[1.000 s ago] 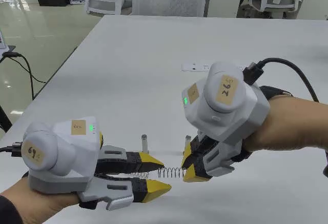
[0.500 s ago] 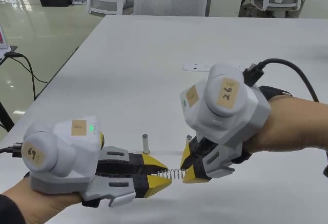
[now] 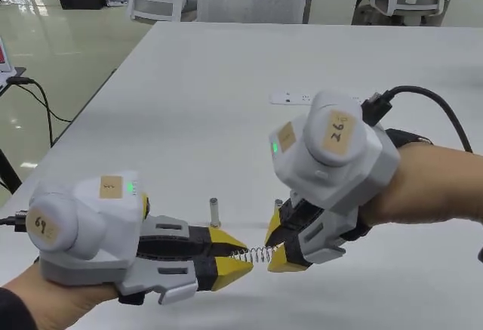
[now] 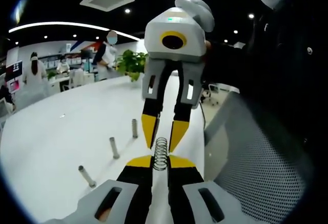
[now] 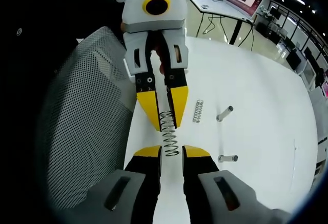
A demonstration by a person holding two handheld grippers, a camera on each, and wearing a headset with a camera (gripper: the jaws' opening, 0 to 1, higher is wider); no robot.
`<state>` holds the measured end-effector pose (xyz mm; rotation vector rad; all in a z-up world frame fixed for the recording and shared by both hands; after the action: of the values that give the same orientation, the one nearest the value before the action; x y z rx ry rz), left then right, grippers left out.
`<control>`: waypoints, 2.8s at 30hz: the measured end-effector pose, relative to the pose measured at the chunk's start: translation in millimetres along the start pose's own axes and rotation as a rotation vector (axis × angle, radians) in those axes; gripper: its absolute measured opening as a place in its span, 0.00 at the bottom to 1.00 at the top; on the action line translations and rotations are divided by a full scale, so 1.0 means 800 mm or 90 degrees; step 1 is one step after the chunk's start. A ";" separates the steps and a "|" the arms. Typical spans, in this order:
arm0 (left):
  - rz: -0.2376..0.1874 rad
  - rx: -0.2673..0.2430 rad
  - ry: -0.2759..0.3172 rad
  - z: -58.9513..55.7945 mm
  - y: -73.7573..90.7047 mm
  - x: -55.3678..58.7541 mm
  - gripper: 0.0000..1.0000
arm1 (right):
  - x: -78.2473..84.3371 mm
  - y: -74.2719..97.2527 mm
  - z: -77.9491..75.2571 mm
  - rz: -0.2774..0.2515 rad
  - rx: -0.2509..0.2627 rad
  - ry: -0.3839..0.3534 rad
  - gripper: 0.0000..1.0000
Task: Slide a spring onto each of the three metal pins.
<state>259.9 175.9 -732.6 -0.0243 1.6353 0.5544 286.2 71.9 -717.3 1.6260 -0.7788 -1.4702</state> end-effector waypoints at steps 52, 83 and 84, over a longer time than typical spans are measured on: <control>-0.008 0.007 0.004 -0.003 -0.005 0.000 0.03 | -0.045 0.020 0.010 -0.037 -0.004 0.020 0.08; -0.016 -0.069 0.051 0.011 0.022 0.019 0.27 | -0.011 0.039 -0.017 0.033 0.050 -0.004 0.08; -0.017 -0.072 0.052 0.011 0.023 0.020 0.28 | -0.010 0.039 -0.018 0.035 0.050 -0.005 0.08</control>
<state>259.8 200.0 -741.7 -0.1534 1.6796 0.6325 301.3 65.3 -685.8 1.6458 -0.8884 -1.4235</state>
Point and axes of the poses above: the centre of the closed fingertips' face, and the gripper's own axes: y roughly backward along the fingers, z roughly to its left, x roughly out of its underside, the point moved 7 cm from there along y, roughly backward along the fingers, and after that the axes turned 1 degree about -y, right-handed, at the moved point
